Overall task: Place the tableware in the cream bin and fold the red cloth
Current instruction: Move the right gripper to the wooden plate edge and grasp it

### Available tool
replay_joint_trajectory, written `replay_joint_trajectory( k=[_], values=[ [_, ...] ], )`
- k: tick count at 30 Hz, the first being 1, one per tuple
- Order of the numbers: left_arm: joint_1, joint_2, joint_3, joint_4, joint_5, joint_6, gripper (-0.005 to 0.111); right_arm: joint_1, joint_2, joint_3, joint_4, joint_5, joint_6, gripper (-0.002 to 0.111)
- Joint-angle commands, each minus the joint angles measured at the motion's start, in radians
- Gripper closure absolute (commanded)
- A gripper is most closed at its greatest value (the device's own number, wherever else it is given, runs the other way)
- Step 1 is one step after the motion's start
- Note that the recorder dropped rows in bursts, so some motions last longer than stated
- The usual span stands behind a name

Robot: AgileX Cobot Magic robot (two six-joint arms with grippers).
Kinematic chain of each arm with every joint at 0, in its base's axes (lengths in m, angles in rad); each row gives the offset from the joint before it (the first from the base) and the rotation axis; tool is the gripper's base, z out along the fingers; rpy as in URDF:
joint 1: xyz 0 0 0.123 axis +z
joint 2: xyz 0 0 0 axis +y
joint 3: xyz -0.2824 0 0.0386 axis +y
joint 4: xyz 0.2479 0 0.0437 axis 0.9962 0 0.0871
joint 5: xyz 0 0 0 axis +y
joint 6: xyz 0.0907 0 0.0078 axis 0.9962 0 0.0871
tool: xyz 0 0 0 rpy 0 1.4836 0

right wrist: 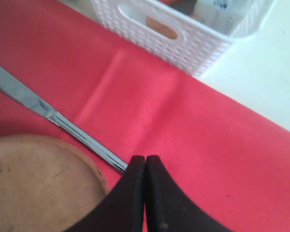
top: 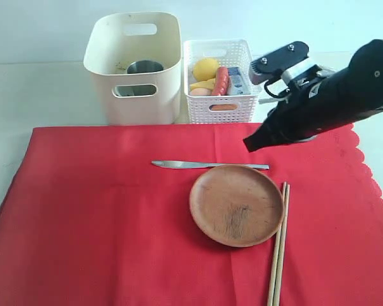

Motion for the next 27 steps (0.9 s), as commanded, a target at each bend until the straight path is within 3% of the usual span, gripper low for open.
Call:
replay_joint_trajectory(
  k=[1, 6, 11, 13, 20, 27],
  values=[
    [0.002, -0.006, -0.001, -0.005, -0.008, 0.000, 0.104, -0.059, -0.004, 0.016, -0.006, -0.004, -0.040, 0.108],
    [0.002, -0.006, -0.001, -0.005, -0.008, 0.000, 0.104, -0.128, 0.034, 0.016, 0.099, 0.117, -0.197, 0.108],
    [0.002, -0.006, -0.001, -0.005, -0.008, 0.002, 0.104, -0.134, 0.067, 0.014, 0.559, 0.303, -0.729, 0.108],
    [0.002, -0.006, -0.001, -0.005, -0.008, 0.002, 0.104, -0.134, 0.069, 0.012, 0.634, 0.357, -0.797, 0.108],
    [0.002, -0.006, -0.001, -0.005, -0.008, 0.000, 0.104, -0.132, 0.075, 0.023, 0.621, 0.217, -0.641, 0.106],
    [0.002, -0.006, -0.001, -0.005, -0.008, 0.003, 0.104, -0.132, 0.103, 0.034, 0.626, 0.165, -0.588, 0.069]
  ],
)
